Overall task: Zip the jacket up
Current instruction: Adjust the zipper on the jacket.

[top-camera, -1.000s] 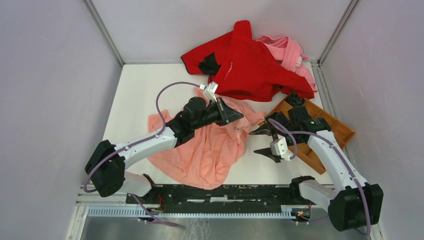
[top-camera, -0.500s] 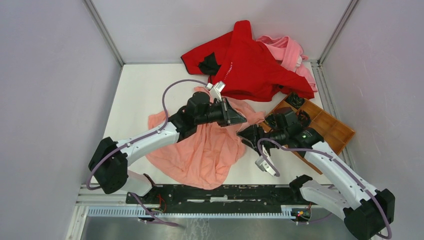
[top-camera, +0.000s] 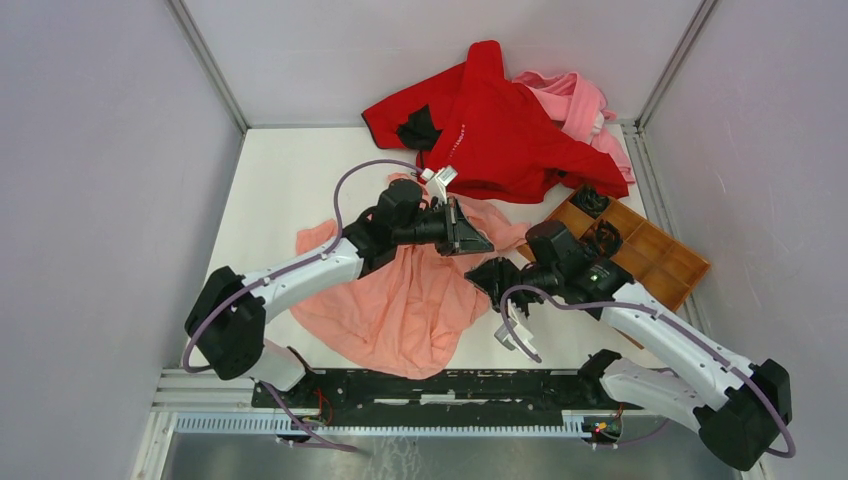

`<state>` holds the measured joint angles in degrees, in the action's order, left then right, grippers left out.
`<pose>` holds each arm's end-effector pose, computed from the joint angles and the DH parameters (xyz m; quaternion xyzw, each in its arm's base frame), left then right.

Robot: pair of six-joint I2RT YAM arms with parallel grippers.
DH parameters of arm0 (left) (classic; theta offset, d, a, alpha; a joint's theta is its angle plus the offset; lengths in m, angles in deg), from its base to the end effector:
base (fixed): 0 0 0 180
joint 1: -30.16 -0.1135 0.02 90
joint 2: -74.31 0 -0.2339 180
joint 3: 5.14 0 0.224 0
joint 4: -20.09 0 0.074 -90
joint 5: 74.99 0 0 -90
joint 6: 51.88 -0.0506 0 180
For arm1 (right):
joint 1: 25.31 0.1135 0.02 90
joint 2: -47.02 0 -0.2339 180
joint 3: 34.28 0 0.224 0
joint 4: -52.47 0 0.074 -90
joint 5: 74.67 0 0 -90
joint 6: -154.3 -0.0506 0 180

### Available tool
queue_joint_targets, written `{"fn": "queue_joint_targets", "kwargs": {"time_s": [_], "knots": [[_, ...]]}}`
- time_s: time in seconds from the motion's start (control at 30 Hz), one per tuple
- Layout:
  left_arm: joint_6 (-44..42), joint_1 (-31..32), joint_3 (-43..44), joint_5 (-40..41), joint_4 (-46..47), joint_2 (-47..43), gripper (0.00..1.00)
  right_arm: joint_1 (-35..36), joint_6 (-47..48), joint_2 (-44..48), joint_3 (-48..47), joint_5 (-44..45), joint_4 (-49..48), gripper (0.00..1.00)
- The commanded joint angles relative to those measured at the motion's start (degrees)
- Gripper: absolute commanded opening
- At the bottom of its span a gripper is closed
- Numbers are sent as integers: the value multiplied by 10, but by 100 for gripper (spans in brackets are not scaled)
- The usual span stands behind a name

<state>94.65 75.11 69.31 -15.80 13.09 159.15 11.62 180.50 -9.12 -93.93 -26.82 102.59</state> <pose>0.2162 -0.2525 0.2709 0.0781 0.7888 -0.5774 0.1955 0.1314 0.1412 0.2404 -0.8742 0.0722 0.0373 0.4788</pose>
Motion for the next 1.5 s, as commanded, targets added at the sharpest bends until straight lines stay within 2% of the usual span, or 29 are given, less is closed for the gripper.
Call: {"fn": "queue_joint_targets", "kwargs": {"time_s": [0.0, 0.13, 0.3, 0.37, 0.43, 0.53, 0.67, 0.77, 1.17, 1.47], "knots": [[2, -4, 24, -42, 17, 7, 2, 29, -26, -5, -3, 36, -25, 39], [2, -6, 24, -51, 20, 9, 2, 40, -43, -17, -13, 67, -34, 32], [2, -15, 22, -54, 26, 10, 2, 51, -66, -14, -26, 71, -10, 9], [3, -19, 20, -52, 34, 12, 2, 54, -104, -7, -33, 46, -1, 1], [6, -22, 17, -48, 46, 15, 2, 54, -158, 3, -44, 6, 4, 0], [7, -27, 15, -42, 59, 20, 2, 54, -289, 16, -72, -42, -15, 0], [-1, -32, 15, -33, 60, 31, 2, 51, -496, 24, -107, -55, -85, 0], [-2, -33, 15, -33, 69, 41, 2, 43, -595, 20, -112, -71, -132, 0], [-39, -36, -4, -30, 124, 29, 2, 12, -709, 29, -51, -125, -212, 0], [-76, -35, -72, -12, 267, 19, 2, 12, -737, 35, 42, -165, -261, 0]]}}
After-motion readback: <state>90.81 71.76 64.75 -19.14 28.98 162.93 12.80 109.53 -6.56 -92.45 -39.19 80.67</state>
